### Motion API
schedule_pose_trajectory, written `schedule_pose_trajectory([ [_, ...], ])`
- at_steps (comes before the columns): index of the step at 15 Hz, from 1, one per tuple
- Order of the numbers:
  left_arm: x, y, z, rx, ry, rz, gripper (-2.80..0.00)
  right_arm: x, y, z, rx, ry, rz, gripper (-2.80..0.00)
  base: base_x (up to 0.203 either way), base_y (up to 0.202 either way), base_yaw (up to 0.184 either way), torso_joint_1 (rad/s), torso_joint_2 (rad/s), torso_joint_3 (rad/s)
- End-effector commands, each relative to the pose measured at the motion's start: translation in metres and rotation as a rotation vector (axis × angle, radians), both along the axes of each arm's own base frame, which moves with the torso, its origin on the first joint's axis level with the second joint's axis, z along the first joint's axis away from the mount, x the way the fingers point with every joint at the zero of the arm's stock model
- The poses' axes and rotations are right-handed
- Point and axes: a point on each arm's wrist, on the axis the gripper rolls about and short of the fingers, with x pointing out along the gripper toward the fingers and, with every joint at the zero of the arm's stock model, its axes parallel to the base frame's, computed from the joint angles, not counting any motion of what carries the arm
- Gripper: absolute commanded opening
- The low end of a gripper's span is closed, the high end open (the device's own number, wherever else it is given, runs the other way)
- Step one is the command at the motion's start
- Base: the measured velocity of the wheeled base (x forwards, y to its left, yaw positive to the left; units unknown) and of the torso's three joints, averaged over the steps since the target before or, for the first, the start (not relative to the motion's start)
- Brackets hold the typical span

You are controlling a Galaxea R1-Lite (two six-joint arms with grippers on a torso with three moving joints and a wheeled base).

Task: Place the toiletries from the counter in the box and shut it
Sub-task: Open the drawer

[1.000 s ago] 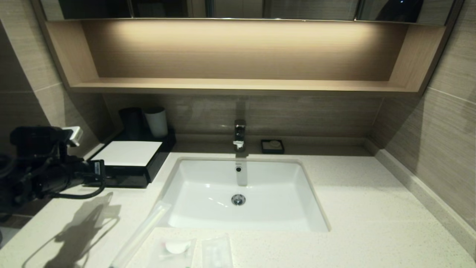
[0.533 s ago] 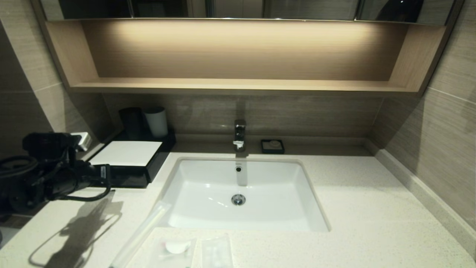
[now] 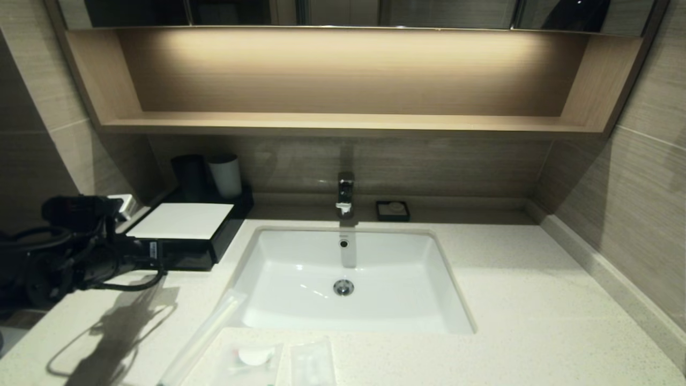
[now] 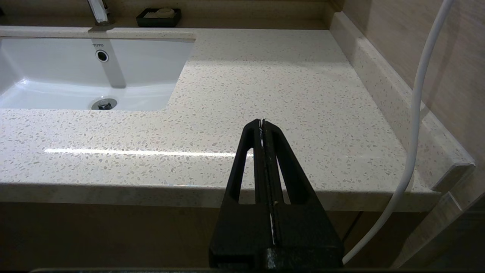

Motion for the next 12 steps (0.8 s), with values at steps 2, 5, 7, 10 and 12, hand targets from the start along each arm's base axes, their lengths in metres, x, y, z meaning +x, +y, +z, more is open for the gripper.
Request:
schedule_pose_trajectory([
  [2, 0.0074, 0.0019, -0.0069, 0.009, -0.010, -0.002, -2.80, 0.0001, 0.0000, -0.0004, -0.001, 0.001, 0.001, -2.80, 0.000, 0.000, 0.000, 0.000, 0.00, 0.000],
  [5, 0.0084, 0.0020, -0.0063, 0.010, -0.014, -0.002, -2.80, 0.0001, 0.0000, -0.0004, 0.000, 0.001, 0.001, -2.80, 0.000, 0.000, 0.000, 0.000, 0.00, 0.000],
  [7, 0.0089, 0.0021, -0.0070, 0.010, -0.013, -0.002, -2.80, 0.0001, 0.0000, -0.0004, -0.001, 0.001, 0.001, -2.80, 0.000, 0.000, 0.000, 0.000, 0.00, 0.000],
  [10, 0.0089, 0.0021, -0.0070, 0.011, -0.013, -0.003, -2.80, 0.0001, 0.0000, -0.0004, -0.001, 0.001, 0.001, -2.80, 0.000, 0.000, 0.000, 0.000, 0.00, 0.000],
  [12, 0.0091, 0.0022, -0.0075, 0.011, -0.011, -0.003, -2.80, 0.0001, 0.0000, -0.0004, -0.001, 0.001, 0.001, -2.80, 0.000, 0.000, 0.000, 0.000, 0.00, 0.000],
])
